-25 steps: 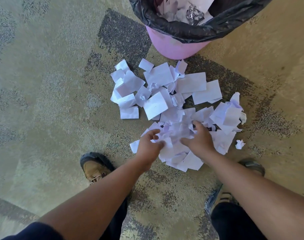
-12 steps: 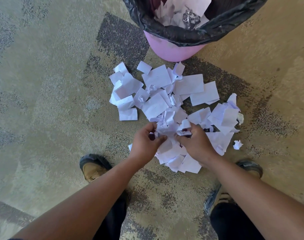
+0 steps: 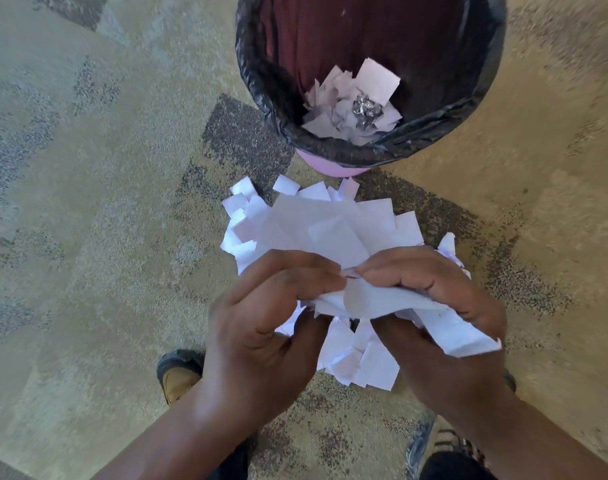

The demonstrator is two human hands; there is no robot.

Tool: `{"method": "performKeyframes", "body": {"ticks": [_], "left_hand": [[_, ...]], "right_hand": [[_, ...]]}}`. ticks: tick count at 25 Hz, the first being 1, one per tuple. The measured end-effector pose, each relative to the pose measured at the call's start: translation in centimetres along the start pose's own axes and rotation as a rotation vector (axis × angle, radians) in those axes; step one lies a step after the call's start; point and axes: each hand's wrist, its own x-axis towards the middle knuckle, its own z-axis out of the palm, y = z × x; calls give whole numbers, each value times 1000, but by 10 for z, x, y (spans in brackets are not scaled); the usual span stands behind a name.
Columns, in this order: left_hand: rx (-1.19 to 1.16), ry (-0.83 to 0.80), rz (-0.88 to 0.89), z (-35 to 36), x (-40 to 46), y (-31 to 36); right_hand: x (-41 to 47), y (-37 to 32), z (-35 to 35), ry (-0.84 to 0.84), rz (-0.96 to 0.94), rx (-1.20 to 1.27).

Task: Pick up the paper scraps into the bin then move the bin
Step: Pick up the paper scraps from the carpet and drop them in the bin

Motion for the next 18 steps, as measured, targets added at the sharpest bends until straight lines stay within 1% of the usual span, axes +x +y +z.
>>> {"method": "performKeyframes", "body": {"ticks": [2,3,4,5,6,7,8,10,11,12,15,17,18], "left_hand": [[59,96,63,8,33,22],[138,216,66,14,53,29],[174,302,92,16,72,34],[147,284,156,16,87,34],[92,181,218,13,102,32],[89,101,246,10,114,27],[119,93,212,7,129,16],[204,113,94,14,159,-4],[239,74,53,18,171,-16],[275,-14,13,24,185,-24],[493,-275,-67,34,203,-48],[605,-350,-46,37,207,-50],[636,-359,-10,37,207,-48]], "right_hand": [[32,-21,-19,-140,85,92],[43,-30,-26,-142,25,74],[52,-39,-28,-27,-101,-6],[60,-44,-28,118,-207,-60],[68,-45,-27,226,-271,-75],[79,-45,-25,288,-259,-39],[97,-46,-25,329,-209,-6],[131,-44,-26,415,-93,-87],[147,-41,-30,399,-38,-155],[158,-38,-33,355,30,-228],[179,-26,-38,122,207,-511],[186,-28,-40,-3,215,-669],[188,-31,-38,-25,195,-716]]}}
